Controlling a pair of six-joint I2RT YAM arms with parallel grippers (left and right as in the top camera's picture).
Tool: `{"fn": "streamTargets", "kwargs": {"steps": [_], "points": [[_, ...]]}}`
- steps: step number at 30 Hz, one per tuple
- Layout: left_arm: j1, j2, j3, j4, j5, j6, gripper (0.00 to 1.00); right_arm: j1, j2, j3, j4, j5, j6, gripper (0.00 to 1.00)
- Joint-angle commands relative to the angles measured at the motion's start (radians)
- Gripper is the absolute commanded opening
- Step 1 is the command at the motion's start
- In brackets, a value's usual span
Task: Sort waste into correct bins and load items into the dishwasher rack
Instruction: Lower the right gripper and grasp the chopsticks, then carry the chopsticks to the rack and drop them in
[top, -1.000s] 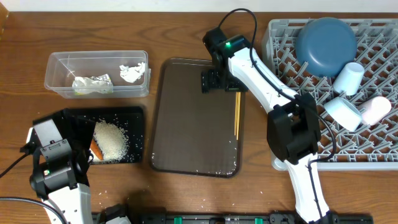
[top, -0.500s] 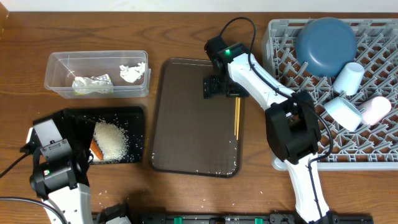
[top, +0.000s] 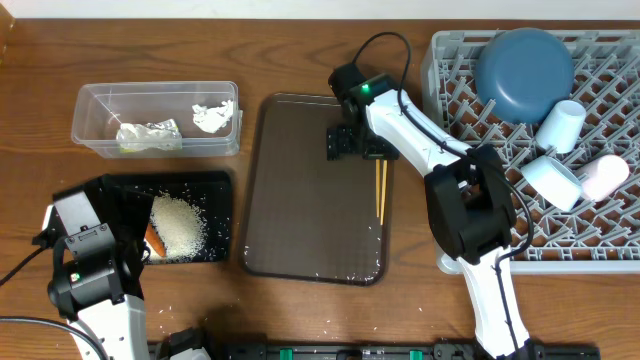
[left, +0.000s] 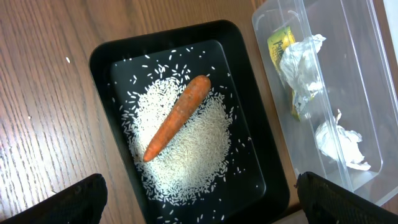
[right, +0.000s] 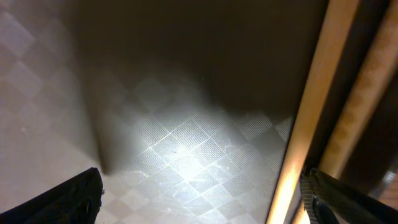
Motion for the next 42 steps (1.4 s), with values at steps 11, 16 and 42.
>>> {"fn": "streamTargets", "kwargs": {"steps": [11, 16, 42], "points": [[0.006, 0.001, -0.001, -0.003, -0.005, -0.009, 1.00, 0.018, -0.006, -0.079, 0.075, -0.002, 0.053, 0.43], [0.006, 0.001, -0.001, -0.003, -0.005, -0.009, 1.00, 0.023, -0.012, -0.068, 0.068, -0.019, 0.052, 0.01], [0.006, 0.001, -0.001, -0.003, -0.005, -0.010, 1.00, -0.451, -0.363, 0.014, -0.060, -0.133, -0.349, 0.01]]}}
